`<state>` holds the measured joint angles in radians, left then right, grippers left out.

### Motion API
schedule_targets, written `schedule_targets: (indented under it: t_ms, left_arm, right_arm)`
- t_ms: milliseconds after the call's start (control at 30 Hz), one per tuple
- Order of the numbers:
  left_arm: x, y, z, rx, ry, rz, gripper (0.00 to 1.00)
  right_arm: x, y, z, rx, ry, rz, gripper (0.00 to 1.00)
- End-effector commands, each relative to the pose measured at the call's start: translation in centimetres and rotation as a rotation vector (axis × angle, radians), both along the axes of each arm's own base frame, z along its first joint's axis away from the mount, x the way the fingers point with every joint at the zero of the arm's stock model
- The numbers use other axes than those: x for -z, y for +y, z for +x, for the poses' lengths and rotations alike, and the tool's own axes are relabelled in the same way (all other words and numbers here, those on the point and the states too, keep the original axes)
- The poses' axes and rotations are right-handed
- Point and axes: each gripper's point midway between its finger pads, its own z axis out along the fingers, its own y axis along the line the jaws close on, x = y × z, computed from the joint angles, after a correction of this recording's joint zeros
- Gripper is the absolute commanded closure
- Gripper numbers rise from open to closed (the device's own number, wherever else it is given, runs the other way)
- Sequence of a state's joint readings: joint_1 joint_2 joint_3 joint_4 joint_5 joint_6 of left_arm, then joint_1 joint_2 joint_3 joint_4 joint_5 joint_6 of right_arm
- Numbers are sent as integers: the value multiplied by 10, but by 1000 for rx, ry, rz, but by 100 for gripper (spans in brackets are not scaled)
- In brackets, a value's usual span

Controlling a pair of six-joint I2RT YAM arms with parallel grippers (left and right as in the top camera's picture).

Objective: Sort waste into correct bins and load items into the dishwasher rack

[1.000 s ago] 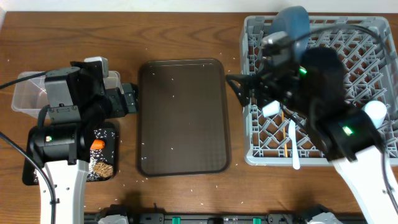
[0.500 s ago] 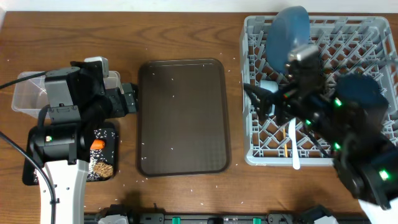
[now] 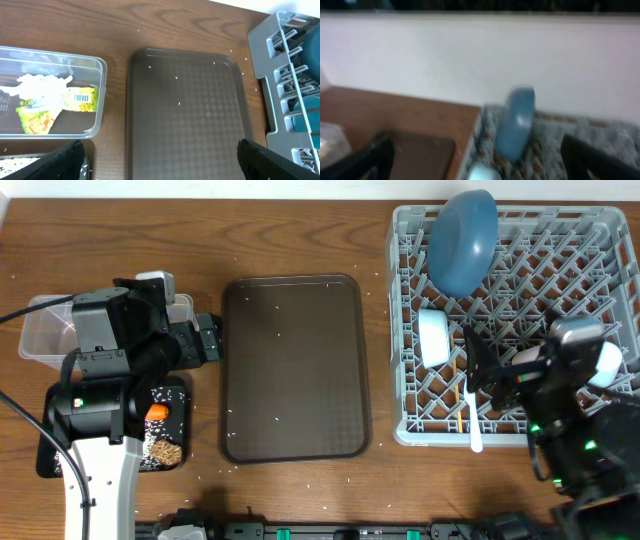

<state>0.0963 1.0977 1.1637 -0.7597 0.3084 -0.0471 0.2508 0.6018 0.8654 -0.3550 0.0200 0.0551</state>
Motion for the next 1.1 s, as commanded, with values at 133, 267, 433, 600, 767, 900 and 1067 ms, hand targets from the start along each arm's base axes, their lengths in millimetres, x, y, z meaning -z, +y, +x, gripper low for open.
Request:
schedule_targets:
  t_ms: [133, 267, 433, 600, 767, 900, 1067]
  left_arm:
    - [-6, -1, 1, 17, -15, 10, 2]
    - [-6, -1, 1, 17, -15, 10, 2]
    - [-6, -1, 1, 17, -15, 10, 2]
    - [-6, -1, 1, 17, -15, 10, 2]
    - [-6, -1, 1, 17, -15, 10, 2]
    - [-6, -1, 1, 17, -15, 10, 2]
    - [-6, -1, 1, 17, -15, 10, 2]
  right_arm:
    - [76, -6, -22, -15, -66, 11, 1]
    - [100, -11, -34, -3, -104, 33, 1]
    - [121, -12, -36, -1, -174, 51, 1]
    - [138, -11, -25, 3, -231, 63, 1]
    - [149, -10, -22, 3, -238, 64, 1]
    - [150, -10, -22, 3, -235, 64, 1]
    - [156, -10, -21, 3, -212, 59, 1]
